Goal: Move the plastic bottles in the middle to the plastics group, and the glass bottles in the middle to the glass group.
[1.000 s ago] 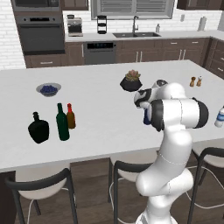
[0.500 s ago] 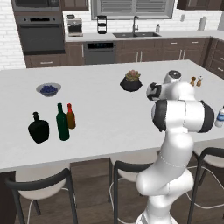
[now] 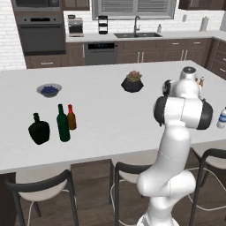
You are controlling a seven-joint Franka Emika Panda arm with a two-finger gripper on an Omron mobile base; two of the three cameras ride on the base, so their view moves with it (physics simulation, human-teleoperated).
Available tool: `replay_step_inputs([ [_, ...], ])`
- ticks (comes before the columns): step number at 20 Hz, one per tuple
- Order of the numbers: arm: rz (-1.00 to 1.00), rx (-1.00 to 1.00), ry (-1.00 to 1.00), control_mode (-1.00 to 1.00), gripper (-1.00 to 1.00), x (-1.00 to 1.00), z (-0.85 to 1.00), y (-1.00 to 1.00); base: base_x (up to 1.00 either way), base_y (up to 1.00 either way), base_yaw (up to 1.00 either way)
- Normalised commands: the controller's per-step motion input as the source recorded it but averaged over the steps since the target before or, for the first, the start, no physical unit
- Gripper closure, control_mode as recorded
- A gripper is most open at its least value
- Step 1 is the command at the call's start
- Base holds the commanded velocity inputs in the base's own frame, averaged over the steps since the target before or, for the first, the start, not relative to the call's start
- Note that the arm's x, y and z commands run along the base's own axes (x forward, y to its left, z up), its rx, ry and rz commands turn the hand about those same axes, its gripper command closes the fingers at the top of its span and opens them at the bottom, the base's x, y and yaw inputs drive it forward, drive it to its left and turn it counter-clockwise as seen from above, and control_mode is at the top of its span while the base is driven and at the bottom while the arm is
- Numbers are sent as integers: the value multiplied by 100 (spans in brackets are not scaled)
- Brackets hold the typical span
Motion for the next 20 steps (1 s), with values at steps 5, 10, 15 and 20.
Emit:
replay_step_inputs([
  [5, -24, 8, -2, -100, 100, -48, -22, -100, 0, 0, 0],
  [10, -20, 12, -6, -100, 100, -45, 0, -82, 0, 0, 0],
  [15, -11, 6, -6, -100, 100, -36, 18, -21, 0, 0, 0],
  [20, -7, 0, -5, -100, 100, -30, 0, 0, 0, 0, 0],
])
